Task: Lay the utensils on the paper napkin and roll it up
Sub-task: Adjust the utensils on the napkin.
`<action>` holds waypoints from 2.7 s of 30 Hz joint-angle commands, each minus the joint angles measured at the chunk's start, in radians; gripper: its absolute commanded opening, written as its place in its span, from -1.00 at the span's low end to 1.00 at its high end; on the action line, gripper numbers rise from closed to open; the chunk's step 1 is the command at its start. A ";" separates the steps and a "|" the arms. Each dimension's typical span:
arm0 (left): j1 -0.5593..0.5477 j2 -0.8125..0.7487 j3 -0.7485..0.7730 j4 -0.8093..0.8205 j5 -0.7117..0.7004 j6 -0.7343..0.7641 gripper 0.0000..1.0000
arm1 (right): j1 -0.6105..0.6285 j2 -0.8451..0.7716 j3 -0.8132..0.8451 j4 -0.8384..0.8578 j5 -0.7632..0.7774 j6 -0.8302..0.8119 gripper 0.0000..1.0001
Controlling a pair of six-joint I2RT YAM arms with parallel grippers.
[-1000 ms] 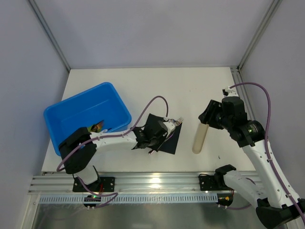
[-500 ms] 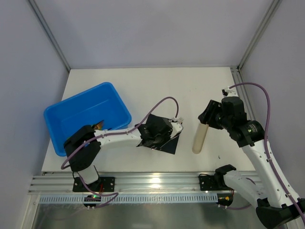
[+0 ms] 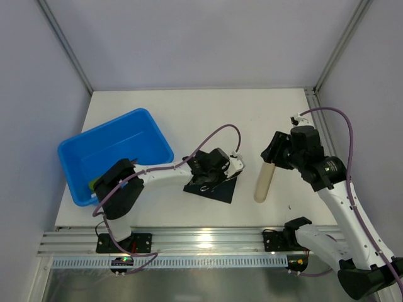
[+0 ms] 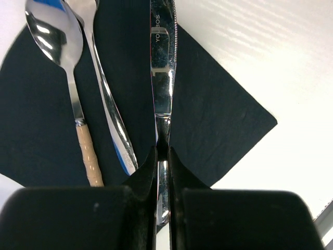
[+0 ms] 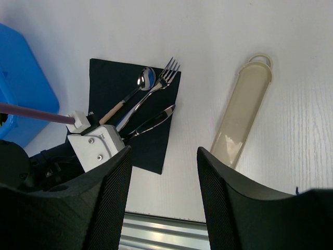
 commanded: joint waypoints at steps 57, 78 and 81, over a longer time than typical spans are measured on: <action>0.121 0.122 0.122 0.022 0.078 0.043 -1.00 | -0.012 0.025 -0.005 0.045 -0.013 -0.030 0.12; 0.111 0.063 0.075 0.048 0.035 0.026 -0.27 | -0.012 0.025 -0.016 0.051 -0.013 -0.027 0.12; 0.106 0.021 0.061 0.059 0.024 0.020 -0.22 | -0.012 0.027 -0.023 0.059 -0.013 -0.027 0.12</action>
